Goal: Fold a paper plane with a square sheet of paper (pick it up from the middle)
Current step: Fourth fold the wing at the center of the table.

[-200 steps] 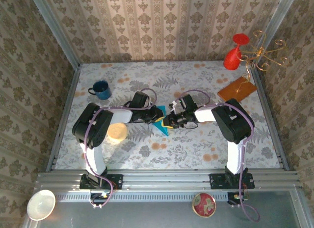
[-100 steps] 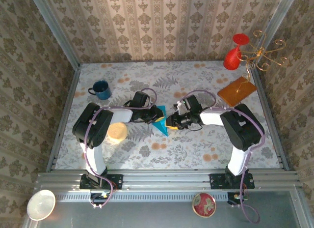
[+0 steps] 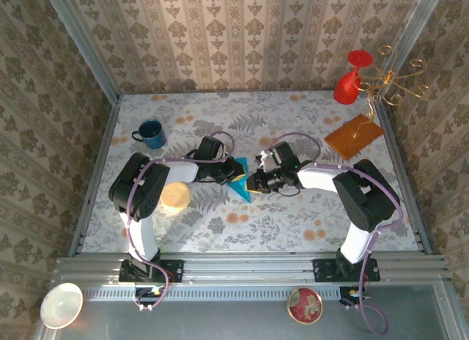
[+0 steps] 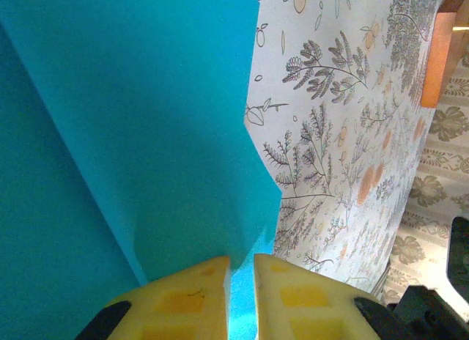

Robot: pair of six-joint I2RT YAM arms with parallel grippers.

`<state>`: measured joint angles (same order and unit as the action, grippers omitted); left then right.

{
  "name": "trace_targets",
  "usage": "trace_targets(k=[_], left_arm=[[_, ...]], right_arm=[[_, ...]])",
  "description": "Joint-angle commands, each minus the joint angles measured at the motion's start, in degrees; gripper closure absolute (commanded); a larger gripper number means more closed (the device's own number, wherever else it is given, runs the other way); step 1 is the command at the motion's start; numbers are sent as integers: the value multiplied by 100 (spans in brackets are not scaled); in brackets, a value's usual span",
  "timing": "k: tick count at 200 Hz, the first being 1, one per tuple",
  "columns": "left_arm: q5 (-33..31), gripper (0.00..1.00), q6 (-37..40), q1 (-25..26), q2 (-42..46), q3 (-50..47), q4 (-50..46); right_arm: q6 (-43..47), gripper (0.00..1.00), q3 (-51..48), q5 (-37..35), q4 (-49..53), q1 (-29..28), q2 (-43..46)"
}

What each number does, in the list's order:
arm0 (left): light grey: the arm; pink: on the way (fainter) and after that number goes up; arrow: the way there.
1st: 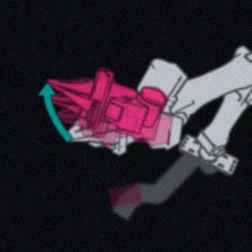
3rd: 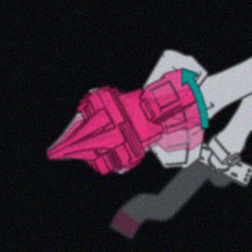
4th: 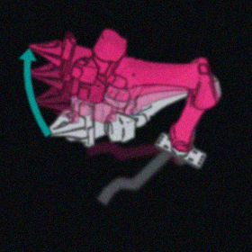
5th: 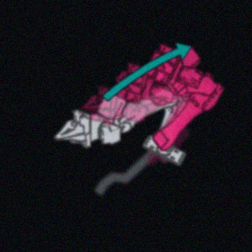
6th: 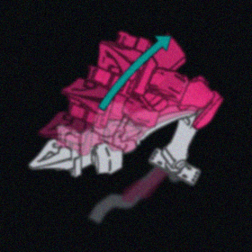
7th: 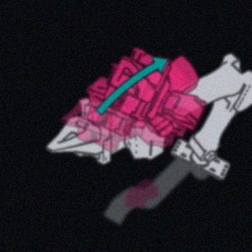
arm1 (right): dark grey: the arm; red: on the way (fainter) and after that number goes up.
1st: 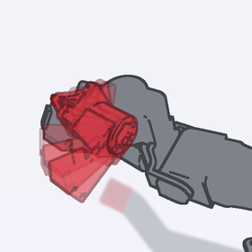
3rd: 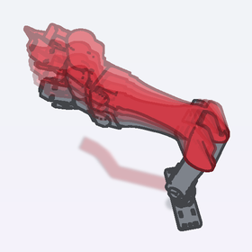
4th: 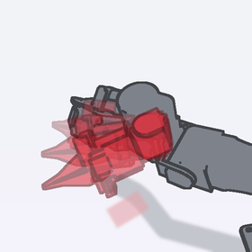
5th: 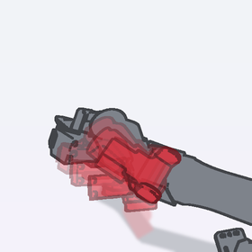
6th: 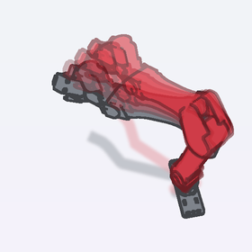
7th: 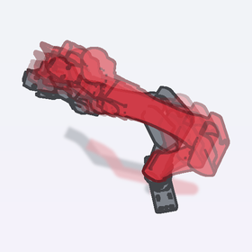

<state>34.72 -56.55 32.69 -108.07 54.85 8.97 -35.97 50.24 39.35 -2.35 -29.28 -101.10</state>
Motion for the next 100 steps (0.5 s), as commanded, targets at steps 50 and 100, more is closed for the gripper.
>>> trace_targets(k=[50, 100], left_arm=[[-27, 83, 30, 10, -160, 114, -139], [-27, 83, 39, 10, -168, 105, -148]], right_arm=[[107, 80, 302, -30, 295, -166, -441], [106, 80, 286, -88, 329, -166, -525]])
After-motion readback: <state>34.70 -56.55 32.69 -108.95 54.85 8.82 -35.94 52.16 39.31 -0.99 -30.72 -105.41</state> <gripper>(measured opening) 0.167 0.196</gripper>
